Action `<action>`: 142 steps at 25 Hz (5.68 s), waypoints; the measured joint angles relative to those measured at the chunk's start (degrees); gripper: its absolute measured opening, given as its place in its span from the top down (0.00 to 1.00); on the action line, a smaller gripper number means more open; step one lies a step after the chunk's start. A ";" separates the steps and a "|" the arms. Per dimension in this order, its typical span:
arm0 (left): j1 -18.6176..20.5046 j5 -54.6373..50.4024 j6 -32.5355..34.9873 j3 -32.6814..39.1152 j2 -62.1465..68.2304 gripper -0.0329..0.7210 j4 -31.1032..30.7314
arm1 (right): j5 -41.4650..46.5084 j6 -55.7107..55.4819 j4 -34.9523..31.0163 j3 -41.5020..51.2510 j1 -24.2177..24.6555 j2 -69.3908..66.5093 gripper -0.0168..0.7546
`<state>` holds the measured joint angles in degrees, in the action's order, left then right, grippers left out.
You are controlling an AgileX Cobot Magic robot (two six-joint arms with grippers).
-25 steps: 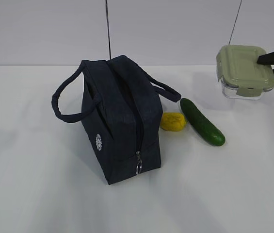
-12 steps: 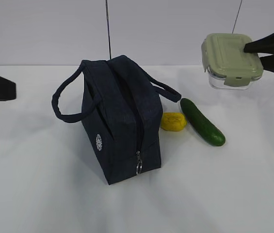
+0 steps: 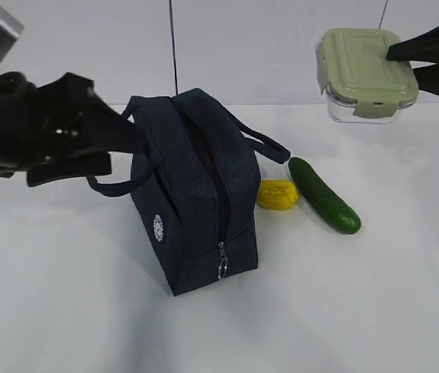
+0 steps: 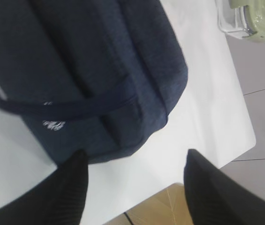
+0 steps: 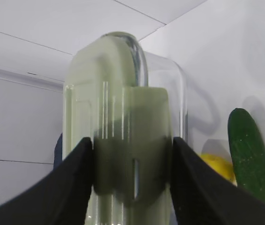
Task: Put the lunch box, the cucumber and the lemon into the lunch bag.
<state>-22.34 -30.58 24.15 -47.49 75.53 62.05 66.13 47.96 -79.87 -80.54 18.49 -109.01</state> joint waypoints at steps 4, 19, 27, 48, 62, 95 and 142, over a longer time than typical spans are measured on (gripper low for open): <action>-2.18 0.20 0.00 -5.06 7.47 0.34 1.79 | 0.10 -0.10 -0.05 0.00 -1.64 0.00 0.51; -2.32 2.78 0.03 -7.84 16.02 0.34 3.59 | 0.44 -0.67 -1.10 0.00 -3.69 0.00 0.51; -2.32 3.79 0.03 -7.84 17.72 0.34 5.39 | 0.46 -0.67 -1.23 0.00 -6.89 0.00 0.51; -2.32 6.25 0.65 -7.84 17.94 0.91 7.26 | 0.46 -0.67 -3.88 -0.25 -16.72 0.35 0.51; -2.32 3.33 5.08 -7.84 18.05 0.93 10.96 | 0.88 -0.46 -2.22 -3.51 -22.10 0.47 0.51; -2.32 1.72 7.45 -7.84 16.97 0.93 13.34 | -2.57 2.01 18.38 -10.64 -25.01 -7.78 0.51; -0.17 3.29 7.67 -7.84 16.88 0.93 5.53 | 2.18 -0.02 43.47 -30.89 -38.07 -12.67 0.35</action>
<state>-22.51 -27.29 31.82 -55.33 92.41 67.58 68.32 47.94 -36.40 -111.43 -19.58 -121.68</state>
